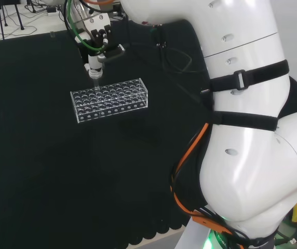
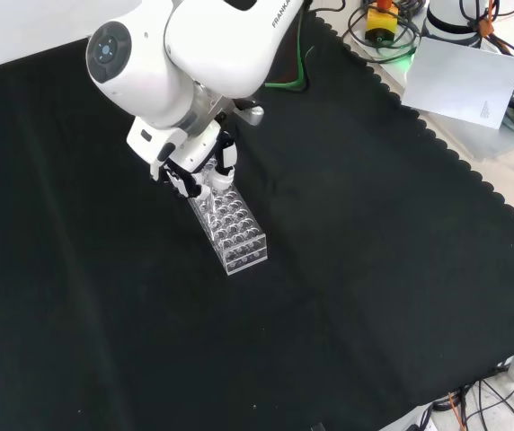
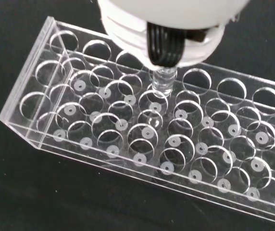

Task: Pick up the test tube.

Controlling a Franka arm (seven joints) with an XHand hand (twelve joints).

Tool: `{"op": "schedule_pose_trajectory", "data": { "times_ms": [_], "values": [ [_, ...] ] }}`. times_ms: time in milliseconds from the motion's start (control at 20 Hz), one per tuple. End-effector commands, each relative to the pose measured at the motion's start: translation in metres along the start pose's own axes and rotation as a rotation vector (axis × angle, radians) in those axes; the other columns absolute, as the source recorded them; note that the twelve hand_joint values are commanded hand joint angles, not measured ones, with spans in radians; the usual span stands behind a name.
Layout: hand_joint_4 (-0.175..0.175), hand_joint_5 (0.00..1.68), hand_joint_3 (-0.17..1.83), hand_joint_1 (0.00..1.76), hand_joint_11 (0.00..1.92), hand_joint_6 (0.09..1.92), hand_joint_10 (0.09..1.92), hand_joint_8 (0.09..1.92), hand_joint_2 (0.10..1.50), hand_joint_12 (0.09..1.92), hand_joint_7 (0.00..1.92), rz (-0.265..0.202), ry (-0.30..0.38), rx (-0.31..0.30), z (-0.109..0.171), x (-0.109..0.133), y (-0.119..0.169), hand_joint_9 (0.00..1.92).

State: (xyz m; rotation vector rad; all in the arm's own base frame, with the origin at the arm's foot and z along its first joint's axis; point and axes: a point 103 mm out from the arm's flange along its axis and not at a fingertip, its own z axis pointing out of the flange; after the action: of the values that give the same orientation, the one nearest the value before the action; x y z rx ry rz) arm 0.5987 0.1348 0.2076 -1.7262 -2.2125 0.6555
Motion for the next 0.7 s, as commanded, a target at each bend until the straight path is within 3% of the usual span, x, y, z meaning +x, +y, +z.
{"op": "schedule_pose_trajectory", "data": {
  "times_ms": [50, 700],
  "values": [
    [-0.175, 1.28, 0.63, 1.43, 0.76, 0.6, 0.26, 0.79, 0.64, 1.22, 1.36, -0.011, 0.017, 0.0, -0.013, 0.0, -0.002, 1.37],
    [-0.175, 1.29, 0.66, 1.43, 0.75, 0.59, 0.23, 0.79, 0.62, 1.22, 1.36, -0.001, 0.079, 0.016, -0.036, -0.015, -0.014, 1.39]
  ]
}}
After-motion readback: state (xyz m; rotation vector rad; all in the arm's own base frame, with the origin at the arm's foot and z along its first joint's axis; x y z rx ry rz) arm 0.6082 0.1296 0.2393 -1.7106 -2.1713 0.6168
